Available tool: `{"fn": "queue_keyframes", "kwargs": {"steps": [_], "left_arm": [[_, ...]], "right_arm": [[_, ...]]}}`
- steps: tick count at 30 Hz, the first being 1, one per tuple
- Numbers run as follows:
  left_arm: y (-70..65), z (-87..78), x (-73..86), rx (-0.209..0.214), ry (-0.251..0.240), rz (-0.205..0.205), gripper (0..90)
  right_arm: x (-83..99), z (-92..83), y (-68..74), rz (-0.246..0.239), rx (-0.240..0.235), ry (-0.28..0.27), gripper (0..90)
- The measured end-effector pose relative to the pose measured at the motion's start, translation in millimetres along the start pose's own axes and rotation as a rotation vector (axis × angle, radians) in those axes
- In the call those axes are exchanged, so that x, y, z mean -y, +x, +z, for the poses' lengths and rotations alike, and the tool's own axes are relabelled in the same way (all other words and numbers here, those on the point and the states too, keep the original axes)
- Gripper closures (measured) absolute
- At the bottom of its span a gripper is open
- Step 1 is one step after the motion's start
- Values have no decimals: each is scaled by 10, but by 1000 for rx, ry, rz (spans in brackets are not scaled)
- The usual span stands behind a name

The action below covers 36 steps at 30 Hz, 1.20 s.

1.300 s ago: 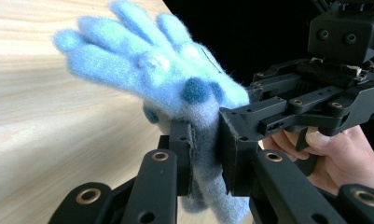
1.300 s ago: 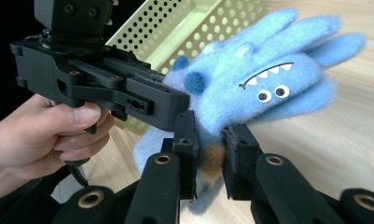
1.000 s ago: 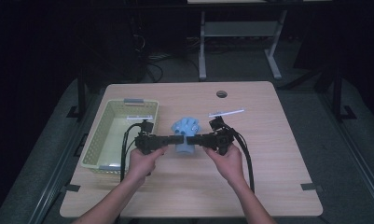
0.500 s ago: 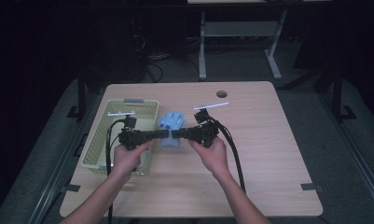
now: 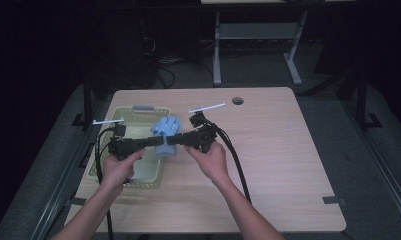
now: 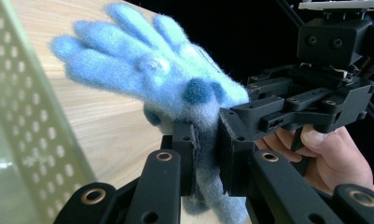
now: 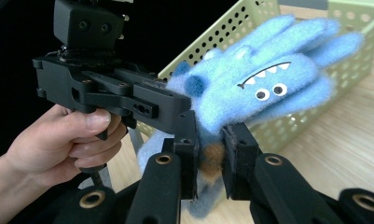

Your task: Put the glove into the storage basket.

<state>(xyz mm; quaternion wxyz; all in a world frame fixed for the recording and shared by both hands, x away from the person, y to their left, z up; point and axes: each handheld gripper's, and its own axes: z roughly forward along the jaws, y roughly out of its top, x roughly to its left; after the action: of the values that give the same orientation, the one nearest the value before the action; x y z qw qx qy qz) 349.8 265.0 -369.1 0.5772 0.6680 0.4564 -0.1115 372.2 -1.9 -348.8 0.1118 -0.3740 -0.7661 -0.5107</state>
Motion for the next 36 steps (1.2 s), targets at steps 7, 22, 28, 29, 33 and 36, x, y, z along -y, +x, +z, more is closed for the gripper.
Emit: {"fn": "queue_keyframes", "kwargs": {"steps": [7, 22, 28, 29, 33, 36], "left_arm": [[84, -160, -18, -14, -12, -12, 785], [271, -438, 9, -46, -35, -51, 785], [324, -521, 5, -55, -44, -60, 788], [331, -535, 5, -55, -43, -61, 789], [374, -605, 10, -58, -47, -74, 791], [414, -658, 15, -72, -49, -78, 799]], "right_arm": [[-83, 181, 57, -7, -19, 19, 779], [-169, 531, 136, -24, -43, 39, 779], [-203, 630, 148, -12, -53, 46, 783], [-208, 652, 147, -14, -57, 47, 783], [-227, 725, 165, -13, -66, 49, 784], [-238, 797, 173, -7, -74, 54, 784]]}}
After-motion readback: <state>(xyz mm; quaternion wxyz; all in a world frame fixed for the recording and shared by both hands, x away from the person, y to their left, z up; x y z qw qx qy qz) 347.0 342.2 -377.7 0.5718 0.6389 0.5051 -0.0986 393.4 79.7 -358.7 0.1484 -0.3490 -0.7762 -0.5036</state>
